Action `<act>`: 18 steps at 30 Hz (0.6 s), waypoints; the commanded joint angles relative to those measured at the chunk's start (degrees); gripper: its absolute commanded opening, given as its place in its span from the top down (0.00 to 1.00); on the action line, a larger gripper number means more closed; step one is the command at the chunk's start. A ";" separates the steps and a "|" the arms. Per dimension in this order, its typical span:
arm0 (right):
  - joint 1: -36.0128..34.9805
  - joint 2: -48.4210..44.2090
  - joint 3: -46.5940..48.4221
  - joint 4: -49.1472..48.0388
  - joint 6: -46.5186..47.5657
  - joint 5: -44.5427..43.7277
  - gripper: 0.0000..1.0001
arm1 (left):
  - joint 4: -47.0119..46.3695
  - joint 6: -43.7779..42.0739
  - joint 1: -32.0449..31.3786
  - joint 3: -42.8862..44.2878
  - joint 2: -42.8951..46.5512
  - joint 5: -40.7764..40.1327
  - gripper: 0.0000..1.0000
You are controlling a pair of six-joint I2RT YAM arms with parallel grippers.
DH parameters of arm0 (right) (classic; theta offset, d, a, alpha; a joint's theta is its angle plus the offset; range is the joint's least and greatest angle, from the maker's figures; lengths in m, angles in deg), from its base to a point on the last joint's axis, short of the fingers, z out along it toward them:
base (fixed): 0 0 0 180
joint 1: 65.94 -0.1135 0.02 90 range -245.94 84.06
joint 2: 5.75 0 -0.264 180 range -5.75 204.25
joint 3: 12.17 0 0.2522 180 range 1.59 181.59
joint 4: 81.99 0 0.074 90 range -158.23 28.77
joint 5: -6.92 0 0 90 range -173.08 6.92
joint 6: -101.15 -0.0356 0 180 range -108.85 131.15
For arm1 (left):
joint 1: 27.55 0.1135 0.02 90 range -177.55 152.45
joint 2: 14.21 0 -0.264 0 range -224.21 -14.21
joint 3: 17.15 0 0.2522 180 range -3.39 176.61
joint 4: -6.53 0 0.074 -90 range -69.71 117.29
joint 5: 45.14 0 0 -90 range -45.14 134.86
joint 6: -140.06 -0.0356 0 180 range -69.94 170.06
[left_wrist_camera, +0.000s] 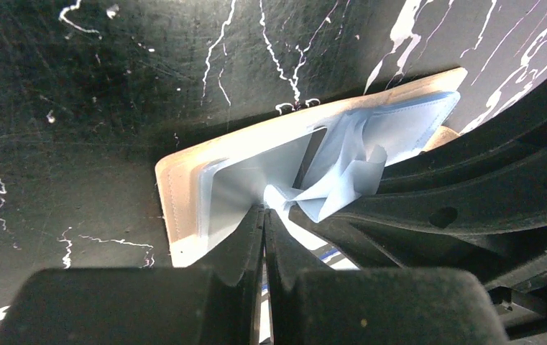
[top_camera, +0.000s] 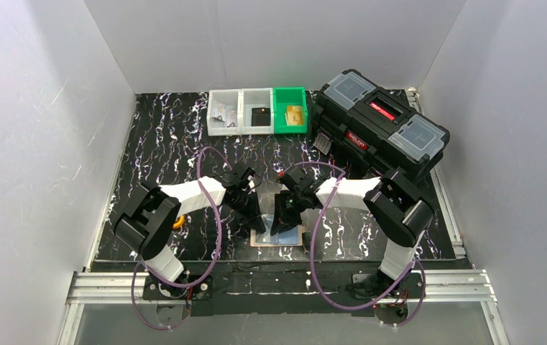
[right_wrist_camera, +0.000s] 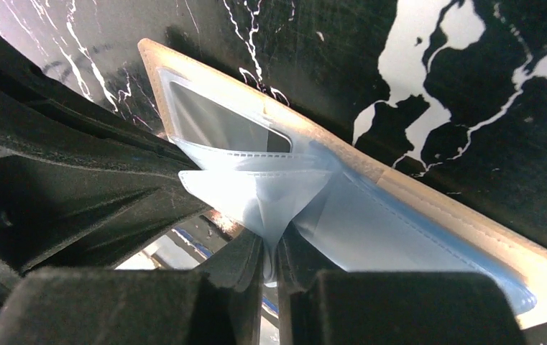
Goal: Take the credit cards out of the card holder
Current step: Remove the credit card from the card holder.
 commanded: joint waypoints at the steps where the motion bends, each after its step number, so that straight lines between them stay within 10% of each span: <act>1: 0.25 -0.36 -2.25 -5.76 -0.53 0.98 0.84 | -0.49 0.65 -0.57 0.12 -0.82 -1.67 1.00; 13: 0.47 -7.61 4.18 7.05 1.38 -6.20 0.36 | -1.62 0.11 -1.20 0.61 -0.13 -0.68 1.00; 18: 0.41 -10.35 4.46 10.66 1.08 -9.82 0.31 | -3.22 -0.06 -1.23 0.83 -1.46 1.78 1.00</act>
